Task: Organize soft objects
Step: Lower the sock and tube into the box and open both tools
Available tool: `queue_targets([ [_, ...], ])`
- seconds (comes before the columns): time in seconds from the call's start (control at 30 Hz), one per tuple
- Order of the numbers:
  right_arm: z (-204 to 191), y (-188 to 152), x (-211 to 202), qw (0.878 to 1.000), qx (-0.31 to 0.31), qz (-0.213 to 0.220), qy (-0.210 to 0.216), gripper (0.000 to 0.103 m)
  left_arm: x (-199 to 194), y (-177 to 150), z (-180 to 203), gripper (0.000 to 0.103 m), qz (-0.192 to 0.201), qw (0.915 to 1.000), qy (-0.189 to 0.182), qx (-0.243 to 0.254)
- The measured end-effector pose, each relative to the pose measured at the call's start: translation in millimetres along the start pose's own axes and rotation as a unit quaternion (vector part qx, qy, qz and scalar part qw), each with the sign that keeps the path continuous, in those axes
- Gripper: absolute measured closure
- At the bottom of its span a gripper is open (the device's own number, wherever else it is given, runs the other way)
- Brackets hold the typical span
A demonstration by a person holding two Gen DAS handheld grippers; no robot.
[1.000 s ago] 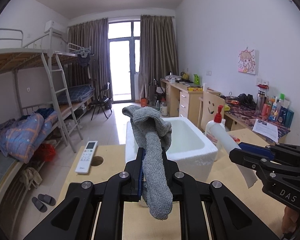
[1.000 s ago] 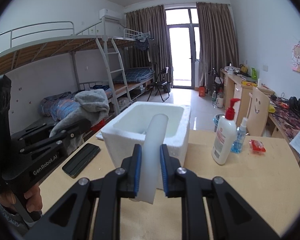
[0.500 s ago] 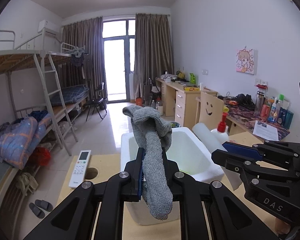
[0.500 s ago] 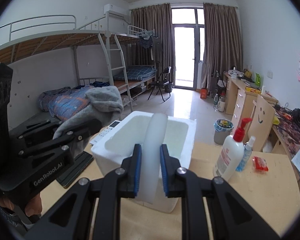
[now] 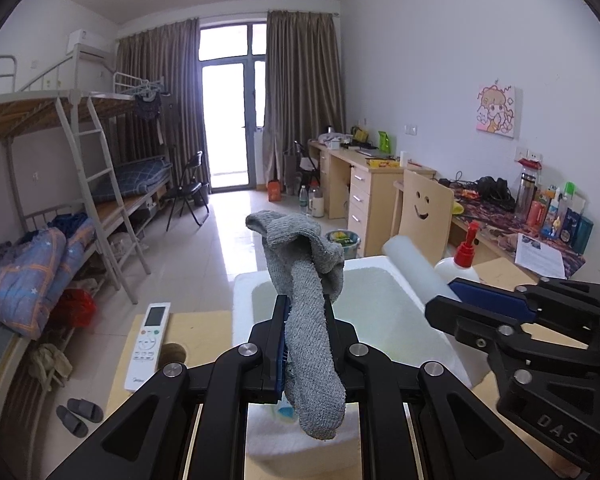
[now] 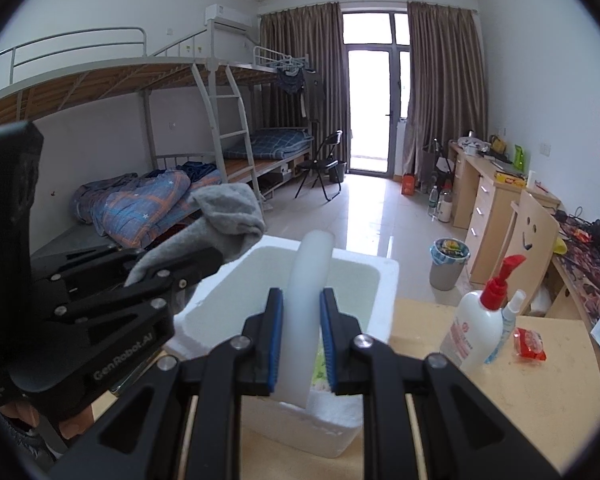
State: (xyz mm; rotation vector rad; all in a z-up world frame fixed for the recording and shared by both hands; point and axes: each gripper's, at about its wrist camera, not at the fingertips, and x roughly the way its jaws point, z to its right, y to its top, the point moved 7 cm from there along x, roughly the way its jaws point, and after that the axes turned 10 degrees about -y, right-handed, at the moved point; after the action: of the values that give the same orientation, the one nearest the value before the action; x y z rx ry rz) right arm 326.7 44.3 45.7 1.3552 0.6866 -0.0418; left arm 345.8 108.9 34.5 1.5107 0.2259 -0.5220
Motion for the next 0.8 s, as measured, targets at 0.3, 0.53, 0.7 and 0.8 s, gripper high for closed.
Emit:
queue_targets([
  [0.3, 24.4, -0.4, -9.6, 0.999, 0.014, 0.003, -0.037, 0.081, 25.3, 0.7, 6.9, 0.089, -0.019, 0.9994, -0.028, -0.002],
  [0.53, 33.1, -2.5, -15.0, 0.998, 0.027, 0.003, -0.054, 0.081, 27.0, -1.0, -3.3, 0.017, -0.016, 0.9994, -0.017, -0.024],
  [0.7, 34.9, -2.0, -14.9, 0.998, 0.032, 0.005, -0.055, 0.081, 13.3, 1.5, -9.6, 0.001, 0.007, 0.9991, -0.003, -0.042],
  [0.8, 31.6, -2.7, -11.7, 0.998, 0.03, 0.002, -0.049, 0.081, 7.3, -1.4, -14.0, 0.001, 0.005, 0.999, 0.006, -0.045],
])
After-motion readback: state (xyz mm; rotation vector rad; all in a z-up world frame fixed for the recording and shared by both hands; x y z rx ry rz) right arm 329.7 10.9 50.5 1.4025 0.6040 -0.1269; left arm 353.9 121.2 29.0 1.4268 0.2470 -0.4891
